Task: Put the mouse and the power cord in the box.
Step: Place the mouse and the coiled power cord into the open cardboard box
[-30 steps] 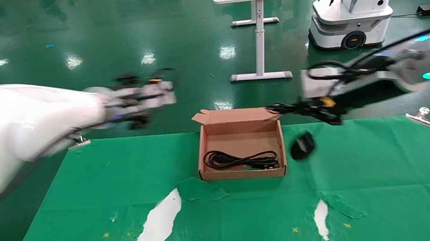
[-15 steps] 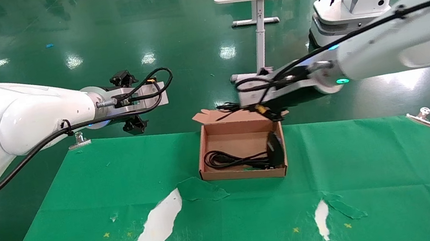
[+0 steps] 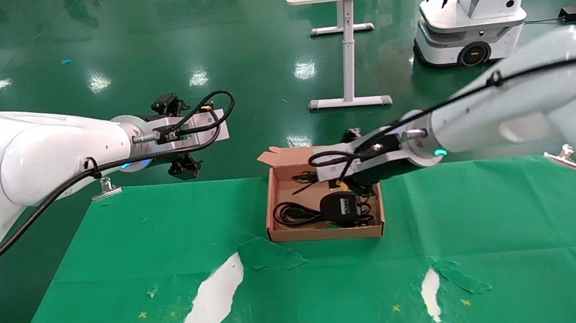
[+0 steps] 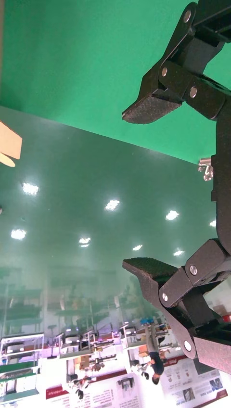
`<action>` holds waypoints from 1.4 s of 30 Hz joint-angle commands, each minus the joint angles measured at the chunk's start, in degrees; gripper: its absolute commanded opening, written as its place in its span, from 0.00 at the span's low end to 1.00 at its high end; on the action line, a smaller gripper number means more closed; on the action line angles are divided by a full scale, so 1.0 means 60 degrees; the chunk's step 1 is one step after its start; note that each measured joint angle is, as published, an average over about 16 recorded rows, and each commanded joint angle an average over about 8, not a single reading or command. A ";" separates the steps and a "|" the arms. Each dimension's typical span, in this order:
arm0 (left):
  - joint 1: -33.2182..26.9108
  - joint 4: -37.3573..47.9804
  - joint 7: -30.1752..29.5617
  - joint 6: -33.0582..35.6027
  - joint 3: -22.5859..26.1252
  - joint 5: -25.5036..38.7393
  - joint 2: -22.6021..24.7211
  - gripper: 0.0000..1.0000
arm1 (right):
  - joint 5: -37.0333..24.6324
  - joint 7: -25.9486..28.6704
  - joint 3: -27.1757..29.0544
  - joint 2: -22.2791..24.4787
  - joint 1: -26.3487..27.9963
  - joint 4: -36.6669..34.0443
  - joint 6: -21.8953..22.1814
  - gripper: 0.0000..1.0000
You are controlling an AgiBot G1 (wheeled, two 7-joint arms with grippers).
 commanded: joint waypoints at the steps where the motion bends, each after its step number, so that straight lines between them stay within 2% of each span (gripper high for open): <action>1: 0.0000 0.0026 0.0046 -0.0002 -0.0009 -0.0032 0.0005 1.00 | -0.0005 0.0231 -0.0142 -0.0005 -0.0184 -0.0097 0.0426 0.48; 5: -0.0003 0.0057 0.0077 -0.0001 -0.0015 -0.0066 0.0005 1.00 | 0.0008 0.0446 -0.0242 -0.0017 -0.0315 -0.0250 0.0834 0.97; 6: -0.0004 0.0063 0.0082 -0.0001 -0.0016 -0.0073 0.0004 1.00 | 0.0017 0.0474 -0.0253 -0.0020 -0.0336 -0.0275 0.0888 1.00; 27: 0.0006 0.0010 0.0068 -0.0008 -0.0015 -0.0057 -0.0014 1.00 | 0.0075 0.0395 -0.0150 0.0071 -0.0317 -0.0064 0.0590 1.00; 42: 0.0005 -0.0144 -0.0051 -0.0003 0.0023 -0.0001 -0.0090 1.00 | 0.2151 0.1531 0.1048 0.1644 -0.1835 0.2105 -0.0747 1.00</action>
